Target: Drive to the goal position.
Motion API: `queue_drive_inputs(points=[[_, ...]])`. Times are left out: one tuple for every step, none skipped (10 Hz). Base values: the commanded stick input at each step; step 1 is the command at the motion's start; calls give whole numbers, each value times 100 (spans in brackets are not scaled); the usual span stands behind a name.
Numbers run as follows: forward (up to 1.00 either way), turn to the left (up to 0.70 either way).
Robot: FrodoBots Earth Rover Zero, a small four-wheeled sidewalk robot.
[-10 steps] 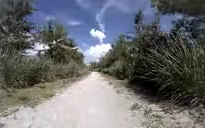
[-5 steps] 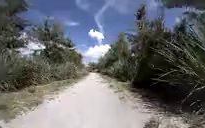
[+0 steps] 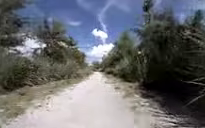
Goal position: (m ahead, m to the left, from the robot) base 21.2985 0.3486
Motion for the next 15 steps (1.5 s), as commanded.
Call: queue_drive_inputs(points=[[85, 0], [85, 0], [85, 0], [85, 0], [85, 0], [85, 0], [85, 0], [85, 0], [85, 0], [85, 0], [85, 0], [85, 0], [85, 0], [85, 0], [85, 0]])
